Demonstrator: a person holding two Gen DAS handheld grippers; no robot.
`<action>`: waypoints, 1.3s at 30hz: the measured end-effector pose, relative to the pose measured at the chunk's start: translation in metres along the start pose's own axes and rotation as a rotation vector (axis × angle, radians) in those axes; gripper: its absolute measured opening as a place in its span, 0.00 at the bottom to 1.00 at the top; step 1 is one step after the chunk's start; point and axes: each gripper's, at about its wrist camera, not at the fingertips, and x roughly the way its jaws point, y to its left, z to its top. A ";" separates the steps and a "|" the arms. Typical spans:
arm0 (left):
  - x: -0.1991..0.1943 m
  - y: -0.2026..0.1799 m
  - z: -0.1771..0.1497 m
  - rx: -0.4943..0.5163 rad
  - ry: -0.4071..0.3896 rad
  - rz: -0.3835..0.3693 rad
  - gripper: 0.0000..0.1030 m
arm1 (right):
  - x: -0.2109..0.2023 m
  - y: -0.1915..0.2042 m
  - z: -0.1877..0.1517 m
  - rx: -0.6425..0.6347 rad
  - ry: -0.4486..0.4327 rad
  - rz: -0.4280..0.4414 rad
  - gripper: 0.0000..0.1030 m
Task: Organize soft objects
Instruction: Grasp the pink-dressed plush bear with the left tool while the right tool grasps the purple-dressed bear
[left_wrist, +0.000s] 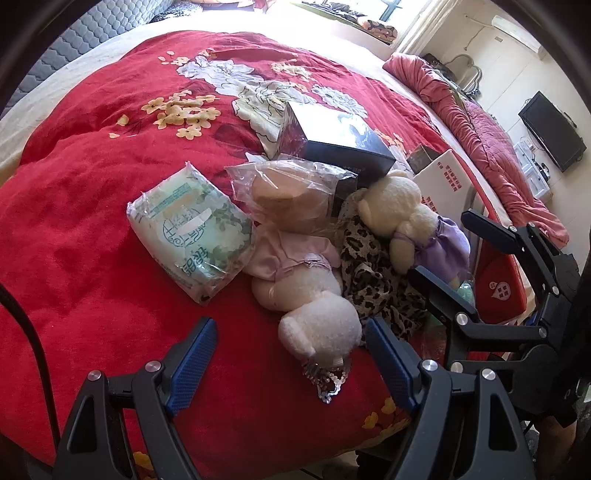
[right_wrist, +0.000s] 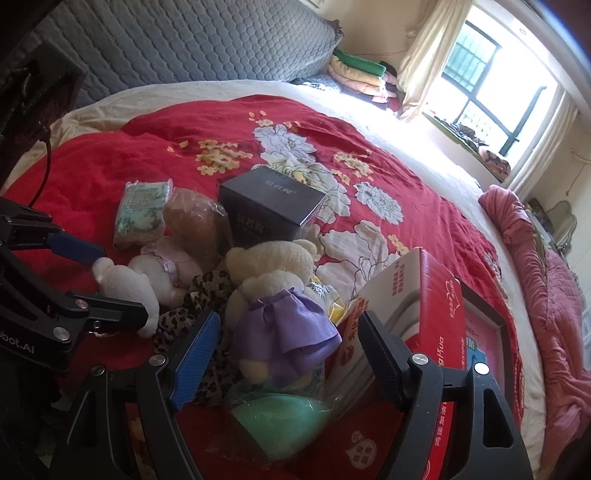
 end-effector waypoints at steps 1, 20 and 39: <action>0.001 -0.001 0.001 0.001 0.001 -0.002 0.79 | 0.003 0.000 0.001 -0.008 0.003 0.001 0.76; 0.014 -0.003 0.007 -0.003 0.010 -0.090 0.44 | 0.001 -0.010 0.003 0.084 -0.067 0.089 0.46; -0.016 -0.008 0.007 0.008 -0.094 -0.142 0.36 | -0.016 -0.041 0.001 0.297 -0.130 0.200 0.40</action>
